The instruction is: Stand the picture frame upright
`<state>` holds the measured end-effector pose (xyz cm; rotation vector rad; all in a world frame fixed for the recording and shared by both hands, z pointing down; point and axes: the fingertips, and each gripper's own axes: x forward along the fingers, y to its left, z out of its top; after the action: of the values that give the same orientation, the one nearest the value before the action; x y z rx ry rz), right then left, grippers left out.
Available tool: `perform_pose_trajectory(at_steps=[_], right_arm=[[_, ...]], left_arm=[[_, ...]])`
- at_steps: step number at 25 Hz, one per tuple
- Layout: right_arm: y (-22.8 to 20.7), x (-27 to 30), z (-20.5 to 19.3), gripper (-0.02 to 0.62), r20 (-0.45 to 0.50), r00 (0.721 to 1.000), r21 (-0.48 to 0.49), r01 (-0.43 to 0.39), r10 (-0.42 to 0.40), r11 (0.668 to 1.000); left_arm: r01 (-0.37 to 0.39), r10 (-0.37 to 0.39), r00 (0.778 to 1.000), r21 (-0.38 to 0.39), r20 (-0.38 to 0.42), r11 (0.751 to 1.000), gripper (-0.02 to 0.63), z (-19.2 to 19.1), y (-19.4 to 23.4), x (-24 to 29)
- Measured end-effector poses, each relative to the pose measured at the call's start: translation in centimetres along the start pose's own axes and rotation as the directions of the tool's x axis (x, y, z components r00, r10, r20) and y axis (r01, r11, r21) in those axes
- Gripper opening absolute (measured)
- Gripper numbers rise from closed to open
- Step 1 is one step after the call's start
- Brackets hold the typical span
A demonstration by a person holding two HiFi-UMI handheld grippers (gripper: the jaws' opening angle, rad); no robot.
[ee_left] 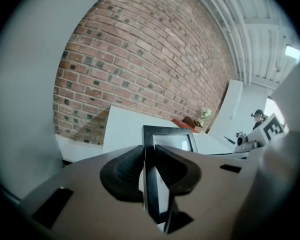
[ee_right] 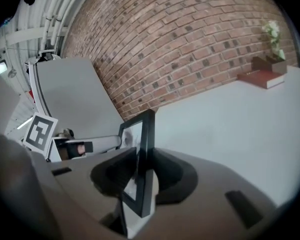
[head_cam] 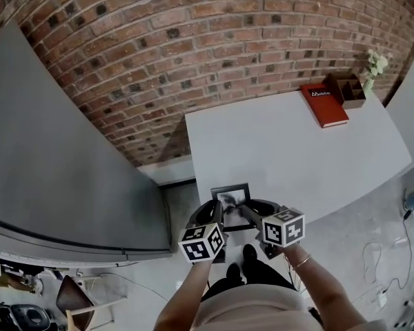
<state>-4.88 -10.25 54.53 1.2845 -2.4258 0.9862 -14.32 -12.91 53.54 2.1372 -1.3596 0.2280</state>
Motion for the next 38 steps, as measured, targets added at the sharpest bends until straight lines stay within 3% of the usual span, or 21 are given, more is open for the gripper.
perform_pose_trajectory(at_steps=[11,20,29,38], right_arm=[[-1.1,-6.7,2.3,0.11,0.168,0.98,0.01,0.11,-0.11,0.994],[-2.7,-11.0,4.7,0.11,0.236,0.955,0.001,0.187,-0.182,0.982],[-6.4,-11.2,7.3,0.11,0.253,0.952,0.011,0.174,-0.171,0.985],[-14.3,-8.0,12.7,0.11,0.208,0.976,-0.037,0.07,-0.06,0.997]], left_arm=[[0.173,-0.179,0.983,0.135,0.029,0.976,0.064,2.6,-7.2,-0.7],[0.265,-0.277,0.96,0.186,0.038,0.946,0.064,4.3,-12.4,0.2],[0.272,-0.287,0.957,0.204,0.05,0.941,0.064,6.1,-14.8,3.8],[0.161,-0.176,0.979,0.149,0.099,0.976,0.064,8.5,-15.7,12.2]])
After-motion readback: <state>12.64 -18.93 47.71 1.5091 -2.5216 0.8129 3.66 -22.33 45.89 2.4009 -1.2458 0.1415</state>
